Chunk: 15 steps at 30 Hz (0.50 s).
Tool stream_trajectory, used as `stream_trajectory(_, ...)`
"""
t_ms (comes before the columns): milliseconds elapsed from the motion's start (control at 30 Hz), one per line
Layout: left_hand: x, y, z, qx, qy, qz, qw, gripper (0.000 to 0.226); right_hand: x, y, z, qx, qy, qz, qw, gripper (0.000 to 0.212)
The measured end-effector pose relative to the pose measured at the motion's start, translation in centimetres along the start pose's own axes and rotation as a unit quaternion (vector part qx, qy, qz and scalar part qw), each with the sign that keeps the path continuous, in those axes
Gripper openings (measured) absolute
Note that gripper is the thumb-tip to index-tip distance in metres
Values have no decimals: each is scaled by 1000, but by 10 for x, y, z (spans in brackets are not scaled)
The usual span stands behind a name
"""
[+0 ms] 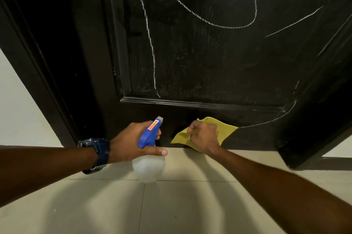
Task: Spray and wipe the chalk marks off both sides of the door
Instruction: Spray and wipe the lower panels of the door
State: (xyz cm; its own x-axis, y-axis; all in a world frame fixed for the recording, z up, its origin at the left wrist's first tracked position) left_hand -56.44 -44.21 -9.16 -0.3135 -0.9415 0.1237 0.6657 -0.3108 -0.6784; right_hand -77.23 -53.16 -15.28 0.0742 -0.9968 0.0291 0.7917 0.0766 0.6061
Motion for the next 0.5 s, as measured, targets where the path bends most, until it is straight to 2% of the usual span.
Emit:
stream_trajectory(67, 3, -4, 3, -4, -8, -2, 1000, 59, -3, 1, 8, 103, -66, 32, 992, 35)
stream_trajectory(100, 6, -7, 4, -5, -11, -2, 1000, 59, -8, -1, 15, 180, -119, 20, 976, 42)
stream_trajectory(167, 10, -13, 4, -5, -9, -1, 1000, 61, -20, -15, 24, 316, -231, -47, 919, 45)
stream_trajectory(267, 15, -19, 0, 0, -8, 0, 1000, 59, -31, -36, 13, 445, -321, -141, 824, 39)
stream_trajectory(300, 15, -21, -1, 5, -9, -1, 1000, 56, -34, -44, 7, 487, -337, -177, 786, 34)
stream_trajectory(333, 15, -23, -2, 8, -8, -2, 1000, 53, -38, -54, 2, 540, -352, -220, 732, 31)
stream_trajectory(400, 12, -27, -1, 3, -17, -5, 1000, 48, -37, -71, -14, 640, -343, -300, 618, 42)
stream_trajectory(433, 9, -30, 0, -2, -23, -8, 1000, 45, -35, -77, -18, 668, -331, -325, 582, 45)
stream_trajectory(467, 8, -32, 1, -5, -25, -11, 1000, 44, -36, -81, -20, 666, -320, -352, 574, 42)
stream_trajectory(500, 6, -35, 1, -7, -25, -15, 1000, 43, -39, -82, -23, 651, -301, -376, 587, 37)
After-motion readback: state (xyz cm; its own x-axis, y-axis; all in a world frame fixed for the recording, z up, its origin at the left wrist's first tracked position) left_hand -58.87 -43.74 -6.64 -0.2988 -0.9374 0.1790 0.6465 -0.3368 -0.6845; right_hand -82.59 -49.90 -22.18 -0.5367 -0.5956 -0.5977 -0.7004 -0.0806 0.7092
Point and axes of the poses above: each hand's wrist, its own x-axis towards the middle knuckle, its own z-axis out of the back of the hand, y = z × x, the point moved 9 cm from there along x, towards the middle knuckle, and after that the axes turned 6 degrees about x, right-handed, at the moved point
